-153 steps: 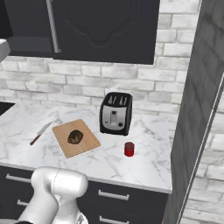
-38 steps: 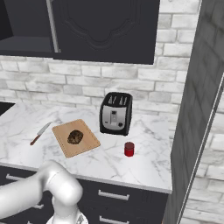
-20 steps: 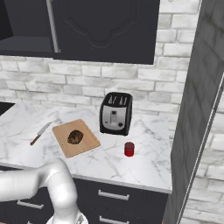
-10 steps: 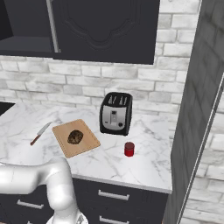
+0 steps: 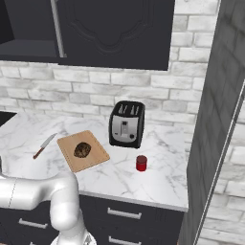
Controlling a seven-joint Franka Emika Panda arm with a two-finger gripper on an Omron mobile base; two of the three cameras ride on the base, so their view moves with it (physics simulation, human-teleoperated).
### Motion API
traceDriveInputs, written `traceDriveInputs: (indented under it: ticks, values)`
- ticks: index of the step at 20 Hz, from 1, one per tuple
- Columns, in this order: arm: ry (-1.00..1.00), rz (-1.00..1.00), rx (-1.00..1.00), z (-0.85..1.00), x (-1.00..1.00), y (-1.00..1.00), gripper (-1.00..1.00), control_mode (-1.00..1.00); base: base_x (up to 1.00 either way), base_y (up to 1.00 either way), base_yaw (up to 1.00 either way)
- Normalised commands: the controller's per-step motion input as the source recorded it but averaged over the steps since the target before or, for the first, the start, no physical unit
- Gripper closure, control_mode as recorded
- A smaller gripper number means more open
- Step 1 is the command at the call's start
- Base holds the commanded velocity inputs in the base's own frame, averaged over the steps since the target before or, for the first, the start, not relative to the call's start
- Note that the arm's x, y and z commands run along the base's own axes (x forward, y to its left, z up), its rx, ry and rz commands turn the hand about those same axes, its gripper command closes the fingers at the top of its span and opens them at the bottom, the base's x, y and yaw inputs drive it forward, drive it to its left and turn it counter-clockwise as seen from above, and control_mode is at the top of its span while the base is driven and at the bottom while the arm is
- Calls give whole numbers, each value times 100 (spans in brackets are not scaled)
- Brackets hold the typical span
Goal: Pick the bread, place it on the cutting board, pick the jam, place it on the counter, and close the cabinet.
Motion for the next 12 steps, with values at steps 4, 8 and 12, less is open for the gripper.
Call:
traceDriveInputs:
  ticks: [4, 8, 12]
  values:
    - [0, -23, 3, 3, 56, 0, -100, -100, 0, 0, 0]
    - [0, -19, 5, 2, 66, -1, -100, -100, 0, 0, 0]
    - [0, -16, 9, 4, 69, -13, -100, -100, 0, 0, 0]
